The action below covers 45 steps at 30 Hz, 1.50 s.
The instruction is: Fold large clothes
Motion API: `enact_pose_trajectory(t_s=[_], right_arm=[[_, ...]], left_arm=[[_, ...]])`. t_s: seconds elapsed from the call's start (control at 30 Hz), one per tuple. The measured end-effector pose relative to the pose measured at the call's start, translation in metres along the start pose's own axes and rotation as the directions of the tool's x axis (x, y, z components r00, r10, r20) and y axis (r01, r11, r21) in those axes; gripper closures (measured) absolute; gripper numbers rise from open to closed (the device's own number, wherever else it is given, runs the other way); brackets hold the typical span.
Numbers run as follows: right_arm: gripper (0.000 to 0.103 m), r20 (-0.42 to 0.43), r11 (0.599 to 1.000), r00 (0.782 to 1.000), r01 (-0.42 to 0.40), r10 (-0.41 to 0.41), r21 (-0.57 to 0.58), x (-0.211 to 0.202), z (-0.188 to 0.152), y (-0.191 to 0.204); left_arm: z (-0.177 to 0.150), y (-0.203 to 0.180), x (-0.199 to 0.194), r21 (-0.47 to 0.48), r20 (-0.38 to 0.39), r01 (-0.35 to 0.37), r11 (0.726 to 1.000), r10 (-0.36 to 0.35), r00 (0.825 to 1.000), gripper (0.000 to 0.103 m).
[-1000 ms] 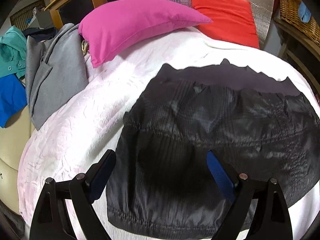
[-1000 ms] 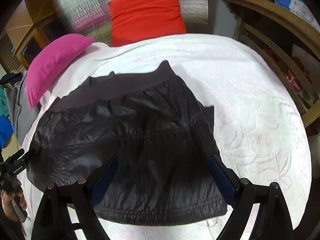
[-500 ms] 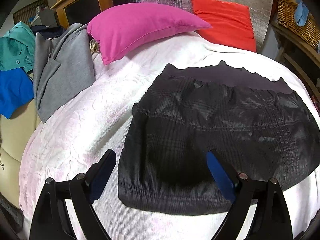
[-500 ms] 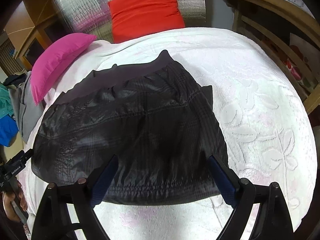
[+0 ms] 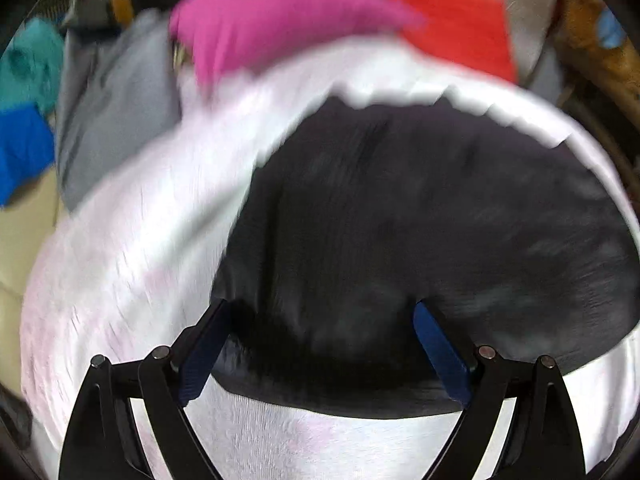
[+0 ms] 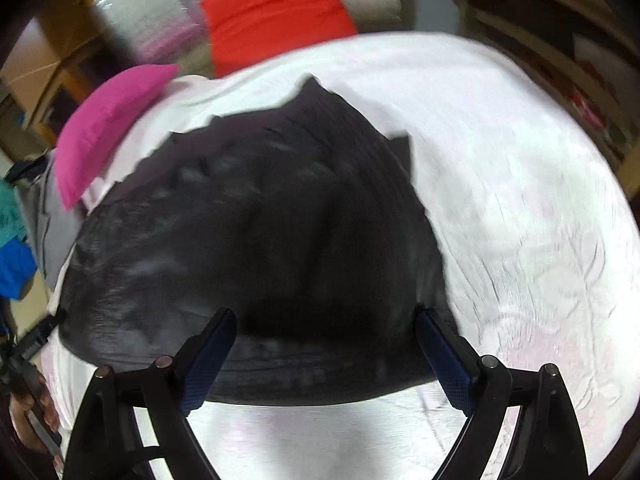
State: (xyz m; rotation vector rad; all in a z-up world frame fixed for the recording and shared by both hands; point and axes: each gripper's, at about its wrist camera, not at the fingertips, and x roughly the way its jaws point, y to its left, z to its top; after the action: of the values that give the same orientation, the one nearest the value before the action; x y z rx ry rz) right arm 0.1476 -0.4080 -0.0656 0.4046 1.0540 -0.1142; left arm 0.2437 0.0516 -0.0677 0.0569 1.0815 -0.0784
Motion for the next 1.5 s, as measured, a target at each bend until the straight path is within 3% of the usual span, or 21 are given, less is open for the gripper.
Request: enact_pose_trajectory(t_s=[0.03,0.17,0.3,0.5,0.63,0.83,0.87,0.9,0.93,0.97,1.0,1.07,1.1,1.3,1.37,1.43,1.5], right_arm=[[0.010,0.002,1.000,1.000,-0.011,0.011,0.005,-0.001,0.000,-0.004],[0.010,0.060,0.998,0.996,-0.063,0.062,0.005,-0.019,0.016,-0.010],[0.010,0.111,0.998,0.992,-0.064,0.067,-0.029,-0.022,0.060,-0.004],[0.010,0.074,0.997,0.997,-0.003,0.008,-0.076,0.029,0.122,0.005],[0.010,0.048,0.995,0.999,-0.020,0.025,-0.103,0.053,0.150,0.011],[0.011,-0.005,0.992,1.000,-0.015,0.015,-0.125,0.087,0.170,0.018],[0.015,-0.018,0.991,1.000,-0.027,0.025,-0.127,0.092,0.173,0.021],[0.040,-0.037,0.990,0.997,-0.067,0.063,-0.128,0.097,0.174,0.023],[0.067,-0.045,0.990,0.998,-0.059,0.054,-0.130,0.098,0.175,0.025],[0.073,-0.022,0.987,0.999,-0.031,0.028,-0.160,0.093,0.176,0.029],[0.081,-0.006,0.983,1.000,-0.023,0.022,-0.185,0.088,0.177,0.033],[0.083,0.040,0.981,0.999,-0.007,0.014,-0.192,0.078,0.179,0.031],[0.084,0.025,0.988,1.000,0.005,-0.001,-0.152,0.085,0.180,0.021],[0.083,0.028,0.997,0.999,0.031,-0.029,-0.065,0.099,0.175,0.015],[0.076,0.026,0.998,0.999,0.041,-0.040,-0.038,0.090,0.174,0.014],[0.048,0.059,0.999,0.997,0.046,-0.045,-0.023,0.071,0.169,0.013],[0.032,0.114,0.998,0.993,0.046,-0.041,-0.039,0.046,0.163,0.015]], left_arm=[[-0.002,0.005,0.003,-0.020,-0.001,0.031,0.999,-0.031,1.000,0.010],[0.016,0.011,-0.016,-0.020,0.072,0.038,0.999,-0.037,0.997,0.010],[0.053,0.013,-0.027,-0.004,0.141,0.064,0.998,-0.062,0.988,0.010],[0.113,0.005,0.018,0.042,0.096,0.020,0.999,-0.024,0.995,0.010],[0.138,-0.001,0.050,0.056,0.063,0.006,0.998,-0.009,0.998,0.010],[0.168,-0.006,0.086,0.015,-0.005,0.063,0.998,-0.063,0.998,0.010],[0.169,-0.008,0.091,0.022,-0.009,0.071,0.997,-0.071,0.997,0.016],[0.168,-0.010,0.093,0.039,0.000,0.072,0.997,-0.072,0.997,0.026],[0.167,-0.013,0.095,0.060,0.001,0.079,0.995,-0.079,0.997,0.060],[0.168,-0.013,0.096,0.062,-0.013,0.059,0.996,-0.058,0.998,0.071],[0.170,-0.009,0.094,0.045,0.002,0.069,0.997,-0.069,0.998,0.072],[0.170,0.002,0.096,0.003,0.025,0.093,0.996,-0.093,0.995,0.075],[0.169,0.006,0.106,-0.012,0.000,0.093,0.996,-0.093,0.996,0.075],[0.168,0.011,0.114,-0.045,-0.021,0.079,0.996,-0.080,0.997,0.070],[0.168,0.016,0.107,-0.074,-0.019,0.089,0.993,-0.091,0.996,0.061],[0.166,0.021,0.088,-0.085,0.012,0.088,0.992,-0.088,0.996,0.058],[0.161,0.022,0.067,-0.071,0.044,0.060,0.996,-0.057,0.997,0.057]])
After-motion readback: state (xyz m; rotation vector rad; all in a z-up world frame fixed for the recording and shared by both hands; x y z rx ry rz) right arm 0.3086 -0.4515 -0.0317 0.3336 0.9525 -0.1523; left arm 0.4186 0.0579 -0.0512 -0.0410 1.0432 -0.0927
